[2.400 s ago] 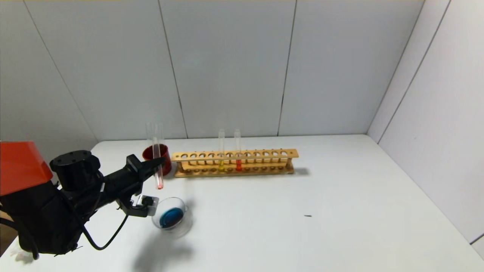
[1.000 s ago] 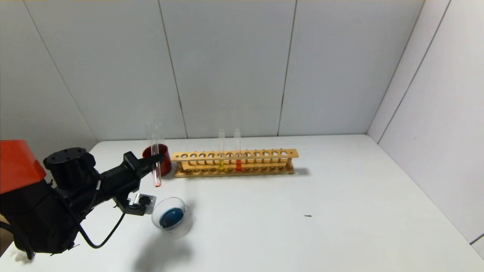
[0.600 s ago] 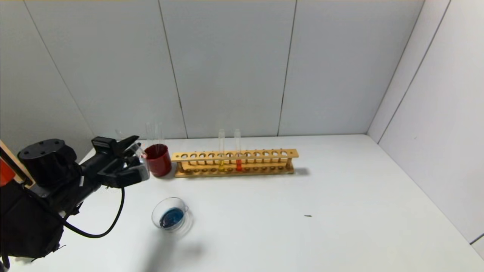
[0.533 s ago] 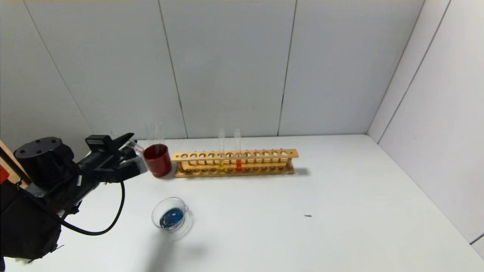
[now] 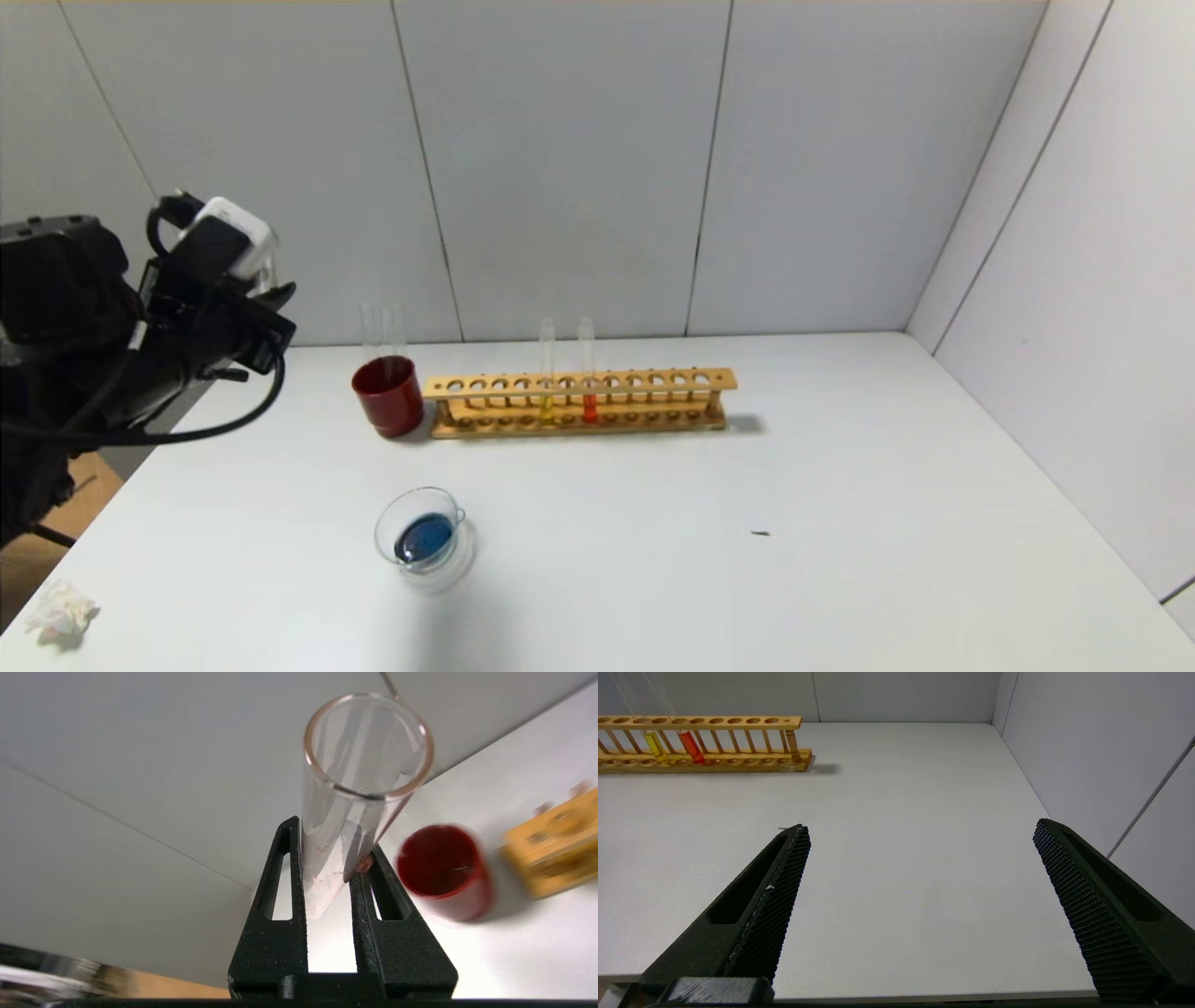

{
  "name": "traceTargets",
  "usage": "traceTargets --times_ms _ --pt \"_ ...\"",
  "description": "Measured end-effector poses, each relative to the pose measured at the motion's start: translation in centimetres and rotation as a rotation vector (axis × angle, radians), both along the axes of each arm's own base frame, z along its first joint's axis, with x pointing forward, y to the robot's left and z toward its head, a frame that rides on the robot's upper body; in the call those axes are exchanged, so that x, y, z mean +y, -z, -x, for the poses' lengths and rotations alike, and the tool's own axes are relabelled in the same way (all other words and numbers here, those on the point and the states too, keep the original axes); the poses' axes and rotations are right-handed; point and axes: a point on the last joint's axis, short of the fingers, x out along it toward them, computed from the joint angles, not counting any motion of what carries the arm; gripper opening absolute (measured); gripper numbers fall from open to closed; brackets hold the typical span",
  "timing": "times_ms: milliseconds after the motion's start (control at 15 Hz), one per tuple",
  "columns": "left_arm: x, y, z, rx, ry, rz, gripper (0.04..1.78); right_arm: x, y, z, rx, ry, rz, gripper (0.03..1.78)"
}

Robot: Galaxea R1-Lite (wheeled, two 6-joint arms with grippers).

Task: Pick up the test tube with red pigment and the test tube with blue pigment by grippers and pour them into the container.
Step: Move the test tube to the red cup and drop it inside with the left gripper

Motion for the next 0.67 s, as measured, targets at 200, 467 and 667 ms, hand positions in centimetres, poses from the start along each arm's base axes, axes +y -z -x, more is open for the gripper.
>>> traceTargets --times_ms 200,467,667 --pt "-0.1 -3.4 1.6 0.131 0.022 0.268 0.31 0.0 0.0 0.0 0.000 0.001 0.000 1.75" --pt "0.1 -3.6 2.9 0.263 0.016 0.353 0.31 0.0 0.0 0.0 0.000 0.000 0.000 1.75" --pt "0.2 -3.9 3.0 0.335 0.048 0.444 0.31 0.0 0.0 0.0 0.000 0.000 0.000 1.75"
